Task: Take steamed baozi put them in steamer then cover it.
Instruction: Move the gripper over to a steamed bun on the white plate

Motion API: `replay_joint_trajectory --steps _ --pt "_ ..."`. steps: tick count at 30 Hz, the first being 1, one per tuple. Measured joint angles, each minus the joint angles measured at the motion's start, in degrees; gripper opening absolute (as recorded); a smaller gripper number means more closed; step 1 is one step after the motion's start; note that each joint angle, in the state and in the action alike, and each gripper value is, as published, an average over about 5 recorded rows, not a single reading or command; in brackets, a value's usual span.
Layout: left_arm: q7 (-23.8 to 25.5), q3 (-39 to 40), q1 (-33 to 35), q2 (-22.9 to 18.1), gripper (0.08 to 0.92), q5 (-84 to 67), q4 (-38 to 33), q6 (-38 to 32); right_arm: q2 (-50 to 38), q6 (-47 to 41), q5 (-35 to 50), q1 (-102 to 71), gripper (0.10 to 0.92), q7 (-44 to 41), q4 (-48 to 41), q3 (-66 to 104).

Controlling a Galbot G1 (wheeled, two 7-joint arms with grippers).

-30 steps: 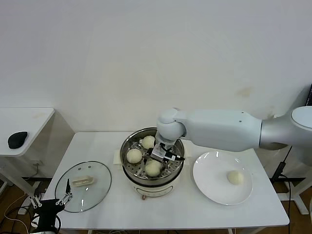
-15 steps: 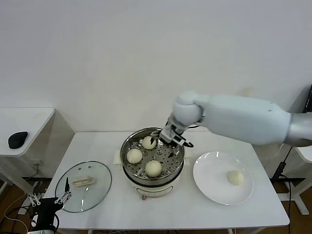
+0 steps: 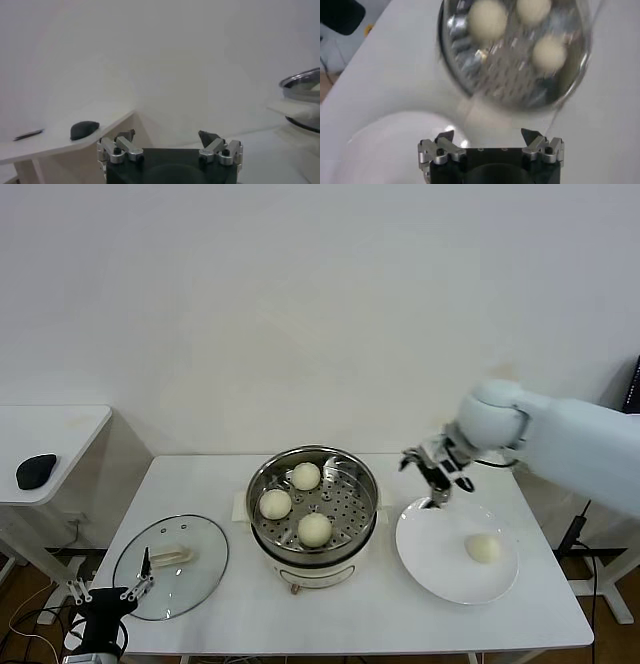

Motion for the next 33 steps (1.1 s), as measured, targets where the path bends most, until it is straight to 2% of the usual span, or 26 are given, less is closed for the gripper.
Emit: replay_joint_trajectory --steps 13,33 --pt "0.0 -0.25 0.42 -0.1 0.823 0.36 0.17 0.14 -7.2 -0.31 -8.68 -18.14 0.823 0.93 -3.29 12.08" --pt "0.03 -1.28 0.97 -0.25 0.823 0.31 0.37 0.0 -3.79 0.0 -13.6 -35.13 0.823 3.9 -14.06 24.27"
